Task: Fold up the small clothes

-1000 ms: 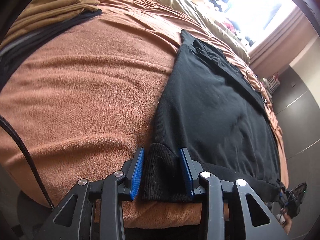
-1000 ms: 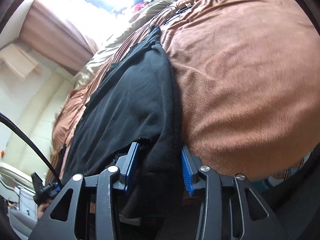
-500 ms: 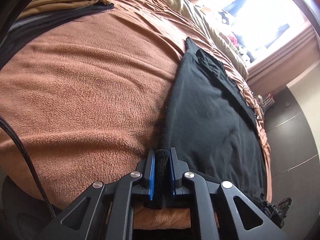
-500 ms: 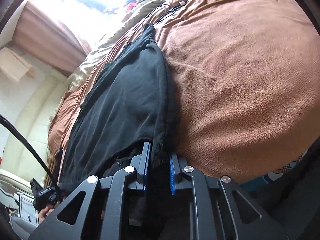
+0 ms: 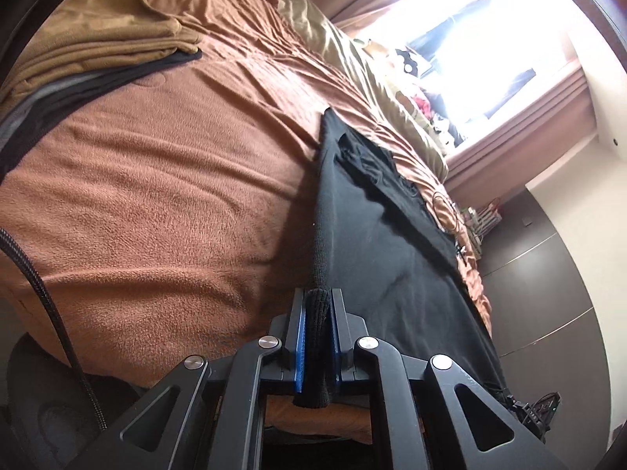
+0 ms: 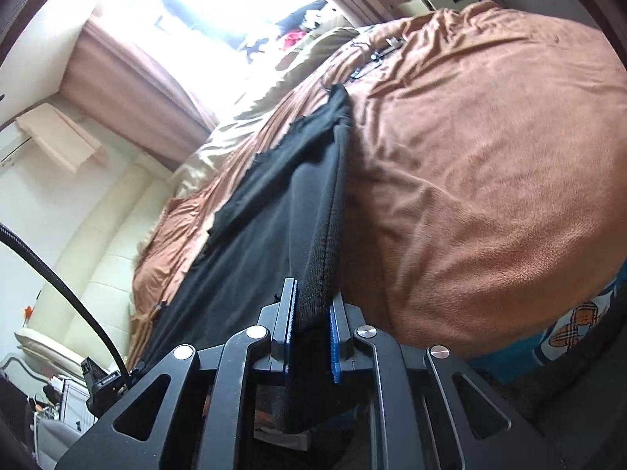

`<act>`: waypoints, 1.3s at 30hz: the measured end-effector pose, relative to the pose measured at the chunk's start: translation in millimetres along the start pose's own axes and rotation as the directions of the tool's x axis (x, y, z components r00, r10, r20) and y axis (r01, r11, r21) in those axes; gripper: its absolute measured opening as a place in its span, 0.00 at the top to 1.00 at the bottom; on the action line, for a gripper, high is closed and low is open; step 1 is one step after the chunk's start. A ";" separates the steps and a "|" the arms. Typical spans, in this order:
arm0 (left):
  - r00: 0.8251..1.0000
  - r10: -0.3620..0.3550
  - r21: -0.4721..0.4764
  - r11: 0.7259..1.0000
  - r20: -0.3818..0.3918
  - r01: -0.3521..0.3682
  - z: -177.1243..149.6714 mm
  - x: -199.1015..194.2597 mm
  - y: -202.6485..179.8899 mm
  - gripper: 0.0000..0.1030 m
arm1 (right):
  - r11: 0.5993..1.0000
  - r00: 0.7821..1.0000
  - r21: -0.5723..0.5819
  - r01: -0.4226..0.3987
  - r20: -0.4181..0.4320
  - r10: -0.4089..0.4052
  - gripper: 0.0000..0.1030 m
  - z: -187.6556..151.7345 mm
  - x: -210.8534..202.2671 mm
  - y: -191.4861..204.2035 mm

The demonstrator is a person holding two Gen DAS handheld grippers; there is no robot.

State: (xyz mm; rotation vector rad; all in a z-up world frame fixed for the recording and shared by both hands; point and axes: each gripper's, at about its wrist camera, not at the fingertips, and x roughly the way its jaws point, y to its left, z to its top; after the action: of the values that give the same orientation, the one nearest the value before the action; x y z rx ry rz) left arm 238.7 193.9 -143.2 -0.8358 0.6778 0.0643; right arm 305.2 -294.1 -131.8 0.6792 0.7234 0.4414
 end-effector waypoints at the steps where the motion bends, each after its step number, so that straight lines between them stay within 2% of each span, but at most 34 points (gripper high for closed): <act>1: 1.000 -0.005 0.000 1.000 0.006 0.005 -0.2 -4.1 -0.7 0.90 | 1.000 1.000 -0.005 -0.006 0.002 0.006 0.90 -0.4 -2.2 1.6; 5: 0.999 -0.033 -0.025 0.999 0.016 0.033 1.2 -18.4 1.7 0.90 | 1.000 1.000 -0.016 -0.022 0.008 0.022 0.90 -2.2 -13.1 2.3; 20: 0.993 -0.086 -0.009 0.996 0.085 0.087 -18.6 -88.2 -5.1 0.90 | 0.995 0.995 -0.044 -0.087 0.041 0.089 0.90 -23.4 -59.8 16.5; 30: 0.981 -0.137 0.019 0.991 0.140 0.135 -48.6 -150.9 -6.3 0.90 | 0.987 0.989 -0.099 -0.128 0.067 0.135 0.90 -47.6 -102.1 25.0; 39: 0.968 -0.181 0.036 0.983 0.176 0.178 -64.1 -190.1 -4.4 0.91 | 0.983 0.985 -0.122 -0.140 0.081 0.150 0.90 -60.6 -128.5 20.8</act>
State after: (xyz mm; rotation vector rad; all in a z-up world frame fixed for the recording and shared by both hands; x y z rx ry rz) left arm 56.0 184.7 -60.8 -0.8575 0.4311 -0.0309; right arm 171.6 -329.5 -92.6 0.6409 0.5606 0.5783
